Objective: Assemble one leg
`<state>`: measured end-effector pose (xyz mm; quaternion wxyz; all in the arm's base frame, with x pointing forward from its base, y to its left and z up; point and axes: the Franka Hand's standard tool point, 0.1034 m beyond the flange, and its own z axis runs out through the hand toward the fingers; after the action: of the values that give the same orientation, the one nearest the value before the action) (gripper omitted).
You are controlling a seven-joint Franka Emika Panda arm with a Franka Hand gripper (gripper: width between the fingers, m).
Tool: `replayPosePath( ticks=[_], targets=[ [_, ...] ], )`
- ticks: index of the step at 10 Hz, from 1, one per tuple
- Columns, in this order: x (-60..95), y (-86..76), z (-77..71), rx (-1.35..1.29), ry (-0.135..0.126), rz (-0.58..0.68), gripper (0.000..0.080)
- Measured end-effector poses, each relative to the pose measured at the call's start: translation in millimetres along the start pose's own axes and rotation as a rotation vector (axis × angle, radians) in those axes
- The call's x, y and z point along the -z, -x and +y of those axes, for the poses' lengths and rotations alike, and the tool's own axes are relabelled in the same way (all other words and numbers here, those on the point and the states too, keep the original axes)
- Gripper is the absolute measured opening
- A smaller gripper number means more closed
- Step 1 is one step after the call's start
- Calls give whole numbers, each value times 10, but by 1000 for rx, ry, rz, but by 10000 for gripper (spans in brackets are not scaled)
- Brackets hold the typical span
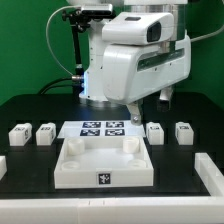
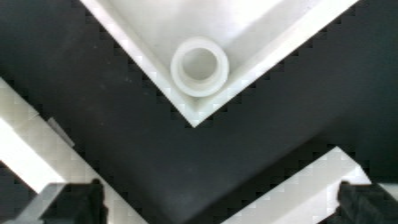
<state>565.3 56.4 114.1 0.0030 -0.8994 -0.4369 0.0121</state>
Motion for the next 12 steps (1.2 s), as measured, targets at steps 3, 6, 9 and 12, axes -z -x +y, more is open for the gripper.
replayPosePath(
  ticks=[3, 6, 9, 12],
  targets=[
    [-4, 1, -1, 0, -1, 0, 650],
    [-8, 1, -3, -1, -1, -1, 650],
    [-14, 13, -8, 7, 0, 1, 650],
    [-257, 658, -371, 178, 5, 0, 650]
  ],
)
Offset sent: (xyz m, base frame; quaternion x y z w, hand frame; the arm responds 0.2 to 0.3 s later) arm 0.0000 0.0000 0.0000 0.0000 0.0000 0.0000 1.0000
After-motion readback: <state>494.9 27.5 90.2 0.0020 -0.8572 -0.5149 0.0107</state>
